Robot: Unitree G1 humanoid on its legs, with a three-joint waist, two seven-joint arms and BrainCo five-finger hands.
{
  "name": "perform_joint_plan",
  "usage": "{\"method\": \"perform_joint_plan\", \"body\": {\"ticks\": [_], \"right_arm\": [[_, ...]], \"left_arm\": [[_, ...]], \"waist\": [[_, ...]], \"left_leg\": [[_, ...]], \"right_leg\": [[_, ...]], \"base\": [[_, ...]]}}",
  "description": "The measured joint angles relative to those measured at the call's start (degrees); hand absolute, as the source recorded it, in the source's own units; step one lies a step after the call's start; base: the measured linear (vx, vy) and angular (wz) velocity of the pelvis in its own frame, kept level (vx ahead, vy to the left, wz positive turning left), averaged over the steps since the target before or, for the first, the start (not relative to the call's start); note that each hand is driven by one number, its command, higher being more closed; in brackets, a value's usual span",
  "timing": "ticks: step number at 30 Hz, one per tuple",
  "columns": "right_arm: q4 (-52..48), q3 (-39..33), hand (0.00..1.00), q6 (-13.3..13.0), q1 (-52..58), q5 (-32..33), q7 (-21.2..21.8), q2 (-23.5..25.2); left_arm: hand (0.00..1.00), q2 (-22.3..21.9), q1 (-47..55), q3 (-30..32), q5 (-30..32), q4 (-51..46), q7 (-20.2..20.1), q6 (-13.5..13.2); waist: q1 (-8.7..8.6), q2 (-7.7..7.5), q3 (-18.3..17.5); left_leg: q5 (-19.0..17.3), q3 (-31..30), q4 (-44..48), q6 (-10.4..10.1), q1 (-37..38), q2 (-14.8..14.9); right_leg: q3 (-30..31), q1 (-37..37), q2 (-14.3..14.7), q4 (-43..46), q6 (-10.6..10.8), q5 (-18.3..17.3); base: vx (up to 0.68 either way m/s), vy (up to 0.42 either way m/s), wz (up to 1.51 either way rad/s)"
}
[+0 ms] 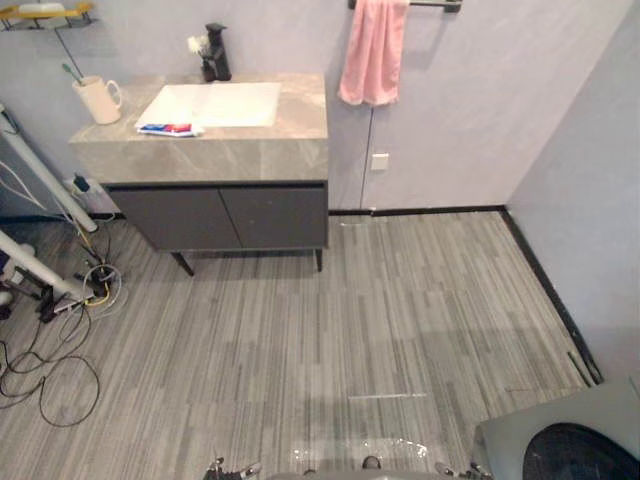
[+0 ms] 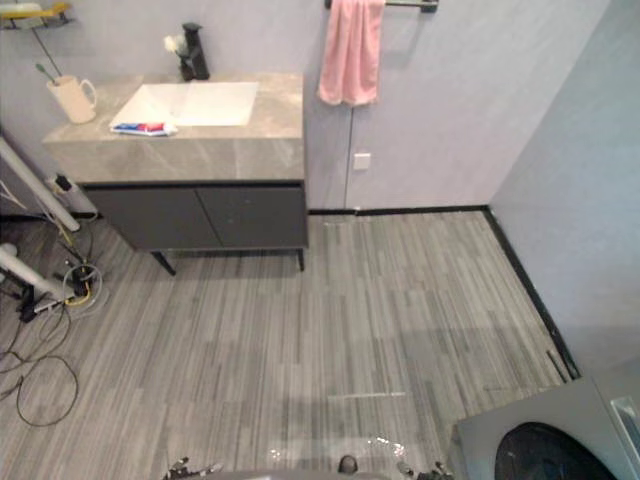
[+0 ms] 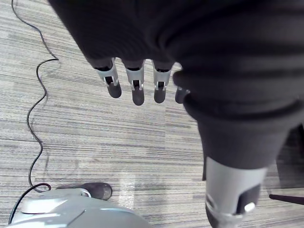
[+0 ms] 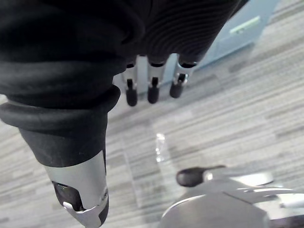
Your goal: Organize washtable
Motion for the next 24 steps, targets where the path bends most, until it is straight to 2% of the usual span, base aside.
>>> {"method": "perform_joint_plan", "body": {"ticks": [8,21,24], "right_arm": [[-0.1,0.2,0.00,0.0,-4.9,-4.1,0.1,0.8],[-0.3,0.2,0.00,0.1,-5.8,-1.4,0.1,2.8],[-0.7,-0.2,0.00,0.1,-5.9,-0.6,0.1,3.1]], "left_arm": [[0.00,0.3,-1.3,-0.1,1.2,0.0,-0.4,0.0],[0.00,0.5,-2.0,-0.2,2.1,0.0,-1.1,0.0],[0.00,0.7,-2.8,-0.2,2.1,-0.1,-1.1,0.0]], "waist": [[0.16,-0.37,1.7],[0.12,-0.56,3.2],[0.14,-0.89,4.2]], "left_leg": [[0.0,0.0,-0.5,0.0,0.6,0.0],[-0.1,0.0,-0.4,0.0,0.4,0.0],[-1.2,0.0,2.3,-0.8,-1.1,0.3]], "right_leg": [[-0.1,1.2,0.0,-1.1,0.5,0.3],[-0.1,1.2,0.0,-1.1,0.5,0.3],[-0.2,1.1,0.0,-1.0,0.4,0.2]], "base": [[-0.01,-0.001,0.00],[-0.01,-0.001,0.00],[-0.02,-0.007,0.04]]}}
